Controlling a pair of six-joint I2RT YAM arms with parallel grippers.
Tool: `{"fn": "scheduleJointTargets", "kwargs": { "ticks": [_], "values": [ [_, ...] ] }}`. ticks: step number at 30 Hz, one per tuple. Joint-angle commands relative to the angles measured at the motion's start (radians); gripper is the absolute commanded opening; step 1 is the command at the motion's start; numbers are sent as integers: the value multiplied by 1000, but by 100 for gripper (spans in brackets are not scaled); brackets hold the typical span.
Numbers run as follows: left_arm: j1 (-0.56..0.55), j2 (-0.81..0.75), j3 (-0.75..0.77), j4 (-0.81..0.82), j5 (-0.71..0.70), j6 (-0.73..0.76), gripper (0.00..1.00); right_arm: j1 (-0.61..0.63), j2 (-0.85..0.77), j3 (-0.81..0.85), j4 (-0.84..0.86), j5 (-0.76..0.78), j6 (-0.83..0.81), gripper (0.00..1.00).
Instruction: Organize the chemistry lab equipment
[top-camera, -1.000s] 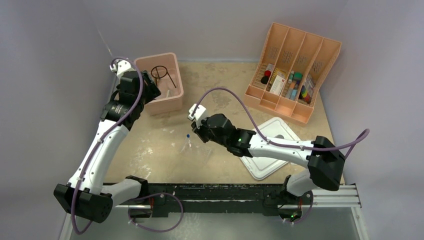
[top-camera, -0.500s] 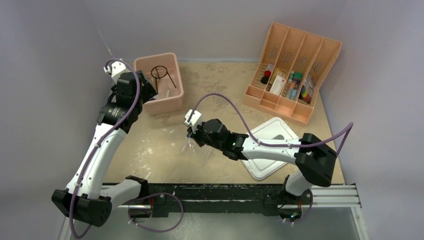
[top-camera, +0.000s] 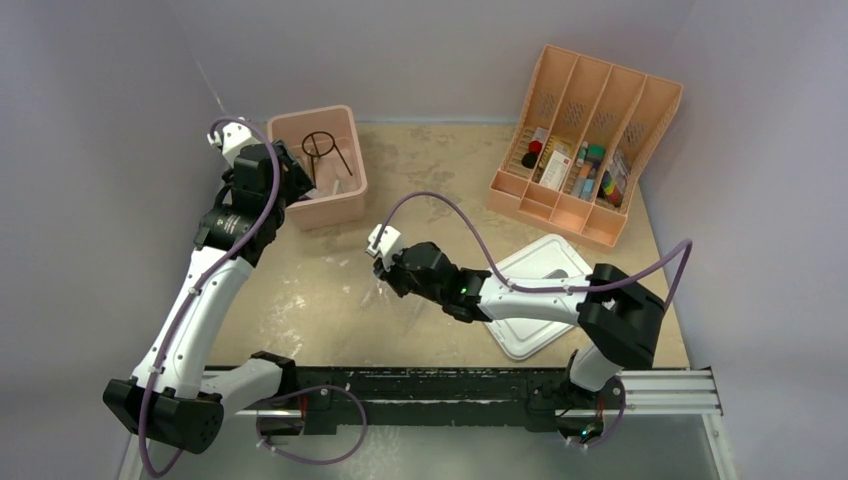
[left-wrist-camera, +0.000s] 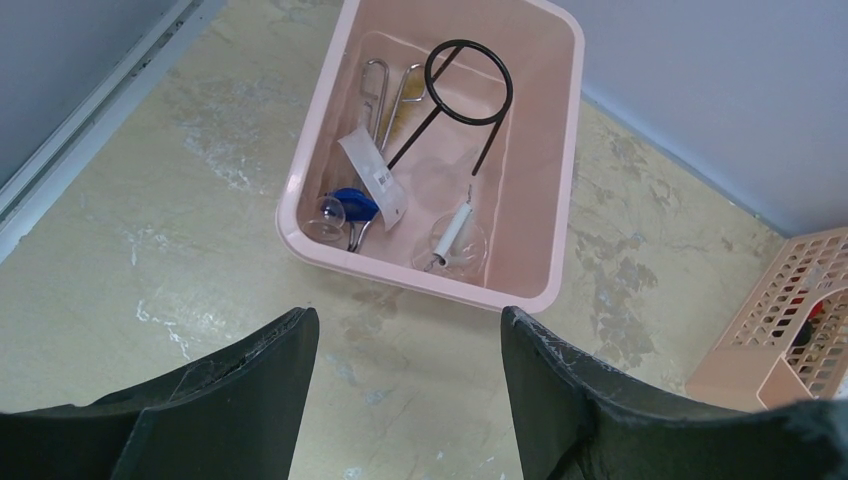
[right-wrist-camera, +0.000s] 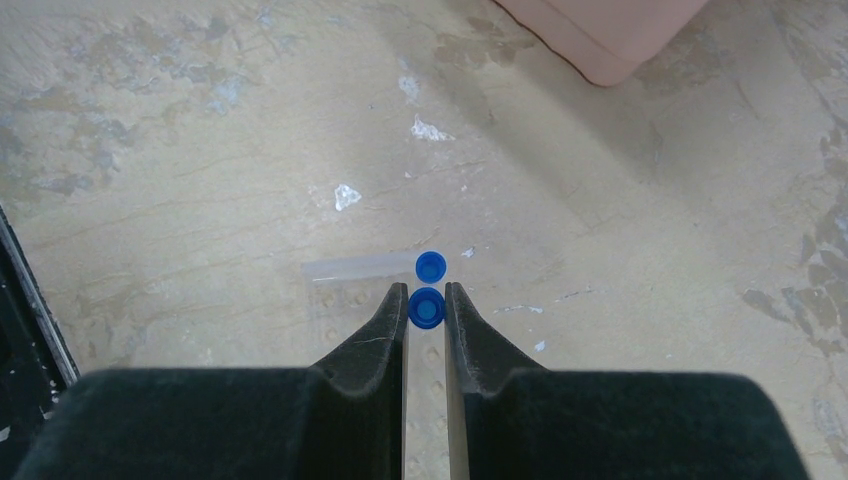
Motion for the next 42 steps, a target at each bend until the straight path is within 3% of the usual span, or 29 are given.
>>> {"fn": "scheduleJointTargets", "kwargs": {
  "ticks": [1,24,42],
  "values": [
    [1,-19,8,50,-7,11,66,6,2,-7,59,22,-17,6],
    [1,-17,-6,55,-4,15,66,7,57,-30,100,45,-19,12],
    [1,-15,-13,56,5,17,66,6,58,-11,32,31,81,33]
  ]
}}
